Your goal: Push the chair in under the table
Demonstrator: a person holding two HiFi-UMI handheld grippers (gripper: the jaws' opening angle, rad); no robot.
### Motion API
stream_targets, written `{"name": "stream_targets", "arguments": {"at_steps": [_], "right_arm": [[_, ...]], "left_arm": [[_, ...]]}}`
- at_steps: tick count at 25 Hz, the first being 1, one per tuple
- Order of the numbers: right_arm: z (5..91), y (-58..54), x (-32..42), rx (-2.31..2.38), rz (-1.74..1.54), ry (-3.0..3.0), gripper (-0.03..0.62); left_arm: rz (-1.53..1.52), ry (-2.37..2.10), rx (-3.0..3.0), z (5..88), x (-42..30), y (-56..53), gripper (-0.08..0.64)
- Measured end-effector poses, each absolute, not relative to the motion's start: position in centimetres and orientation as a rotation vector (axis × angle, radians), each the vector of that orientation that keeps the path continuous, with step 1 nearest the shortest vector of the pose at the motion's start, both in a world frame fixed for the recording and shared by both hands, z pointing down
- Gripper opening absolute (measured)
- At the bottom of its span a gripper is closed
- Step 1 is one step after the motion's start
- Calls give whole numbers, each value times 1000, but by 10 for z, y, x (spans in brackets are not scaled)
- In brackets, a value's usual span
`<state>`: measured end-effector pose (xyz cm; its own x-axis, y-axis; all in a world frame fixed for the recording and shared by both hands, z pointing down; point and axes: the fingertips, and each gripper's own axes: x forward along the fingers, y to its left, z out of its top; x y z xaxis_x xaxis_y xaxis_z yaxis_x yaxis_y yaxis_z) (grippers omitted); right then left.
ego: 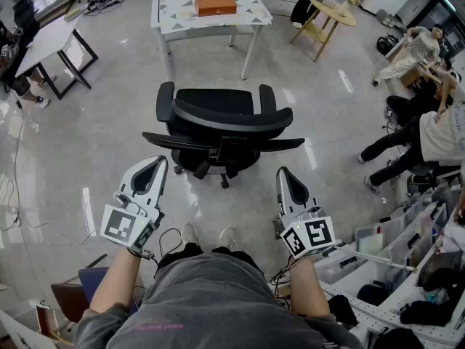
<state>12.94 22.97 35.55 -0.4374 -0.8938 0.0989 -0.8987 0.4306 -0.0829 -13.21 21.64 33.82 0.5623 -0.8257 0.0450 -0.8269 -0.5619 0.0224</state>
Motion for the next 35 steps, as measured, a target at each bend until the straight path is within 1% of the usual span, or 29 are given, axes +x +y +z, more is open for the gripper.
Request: {"name": "stream_targets", "arguments": {"at_steps": [9,30,35], "right_arm": [[355,230,127,1636,187,-2627,2],[355,227,125,1630,142,-2607,3],[355,227,126,1631,136,-2597,3]], "left_arm": [[-18,-1452,2734,326,-130,218,2],[77,-1455,2737,342,-126,218,2],[77,-1464,2735,342,-124,219,11]]}}
